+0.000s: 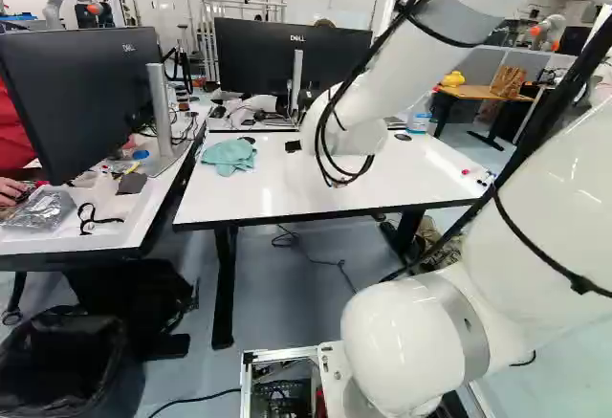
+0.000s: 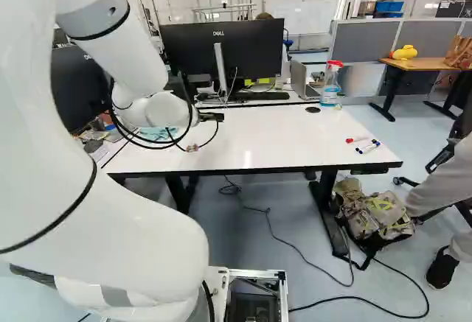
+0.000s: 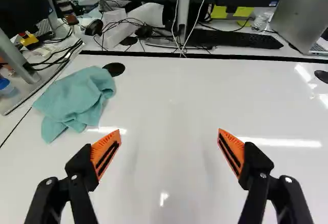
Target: Clean the table with the green towel
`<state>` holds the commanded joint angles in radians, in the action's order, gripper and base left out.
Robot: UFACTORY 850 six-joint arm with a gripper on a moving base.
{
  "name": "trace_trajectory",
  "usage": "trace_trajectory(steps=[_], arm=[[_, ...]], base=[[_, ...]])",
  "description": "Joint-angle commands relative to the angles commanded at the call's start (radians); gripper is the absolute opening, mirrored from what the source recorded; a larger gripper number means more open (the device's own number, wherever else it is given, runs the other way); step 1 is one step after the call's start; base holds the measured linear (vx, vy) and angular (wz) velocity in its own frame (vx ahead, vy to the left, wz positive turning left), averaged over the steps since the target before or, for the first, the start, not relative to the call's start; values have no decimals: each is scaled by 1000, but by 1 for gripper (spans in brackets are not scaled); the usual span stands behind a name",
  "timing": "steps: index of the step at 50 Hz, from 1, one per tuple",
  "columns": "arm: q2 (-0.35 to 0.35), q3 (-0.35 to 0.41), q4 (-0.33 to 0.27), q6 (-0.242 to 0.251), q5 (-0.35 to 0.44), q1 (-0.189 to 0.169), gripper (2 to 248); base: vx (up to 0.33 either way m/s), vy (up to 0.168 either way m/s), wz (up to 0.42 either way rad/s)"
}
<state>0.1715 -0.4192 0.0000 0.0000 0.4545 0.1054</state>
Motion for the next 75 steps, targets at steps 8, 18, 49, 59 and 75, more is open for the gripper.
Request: trace_trajectory(steps=[8,18,49,59,75], arm=[[18,57,0,0,72,-18,247],[40,123,0,0,156,-39,247],[88,270,0,0,340,-86,247],[97,299,0,0,376,-95,247],[106,326,0,0,411,-104,247]], base=[[0,0,0],[0,0,0],[0,0,0],[0,0,0],[0,0,0]])
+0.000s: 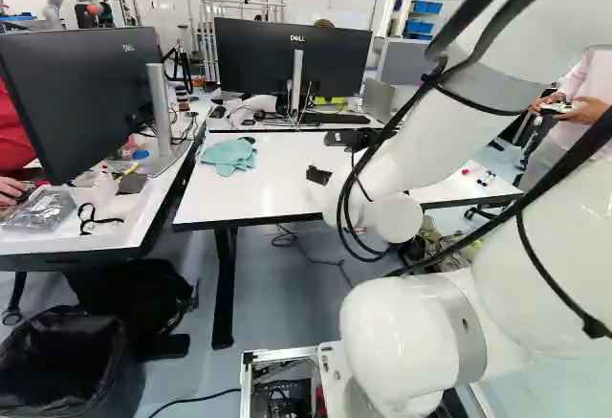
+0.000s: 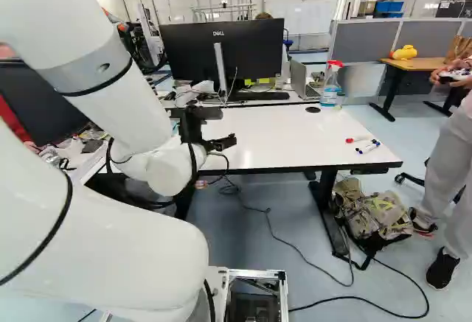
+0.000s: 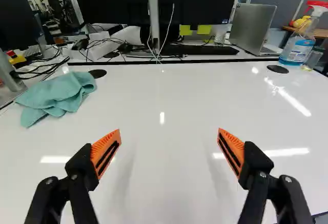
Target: Clean the table with the green towel
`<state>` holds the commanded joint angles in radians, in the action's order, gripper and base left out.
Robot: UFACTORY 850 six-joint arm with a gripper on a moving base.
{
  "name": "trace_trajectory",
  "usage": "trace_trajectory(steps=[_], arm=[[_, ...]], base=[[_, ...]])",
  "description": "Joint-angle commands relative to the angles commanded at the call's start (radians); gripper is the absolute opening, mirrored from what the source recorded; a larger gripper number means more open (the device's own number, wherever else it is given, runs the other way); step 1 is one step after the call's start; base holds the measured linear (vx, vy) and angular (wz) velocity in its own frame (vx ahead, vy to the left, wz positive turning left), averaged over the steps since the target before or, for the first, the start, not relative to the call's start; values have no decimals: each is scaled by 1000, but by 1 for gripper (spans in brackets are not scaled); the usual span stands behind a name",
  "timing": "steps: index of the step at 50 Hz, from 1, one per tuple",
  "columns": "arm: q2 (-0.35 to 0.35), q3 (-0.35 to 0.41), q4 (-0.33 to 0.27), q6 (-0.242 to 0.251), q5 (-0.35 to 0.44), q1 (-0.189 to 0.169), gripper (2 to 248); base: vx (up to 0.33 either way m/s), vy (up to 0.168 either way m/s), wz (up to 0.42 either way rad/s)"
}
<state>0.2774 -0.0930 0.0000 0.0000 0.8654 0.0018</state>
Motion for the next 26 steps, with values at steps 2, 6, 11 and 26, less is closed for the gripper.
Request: trace_trajectory(steps=[2,6,11,26], arm=[[1,2,0,0,2,-1,247],[1,4,0,0,6,-1,247],[2,6,0,0,7,-2,247],[2,6,0,0,7,-2,247]], base=[[0,0,0],[0,0,0],[0,0,0],[0,0,0]])
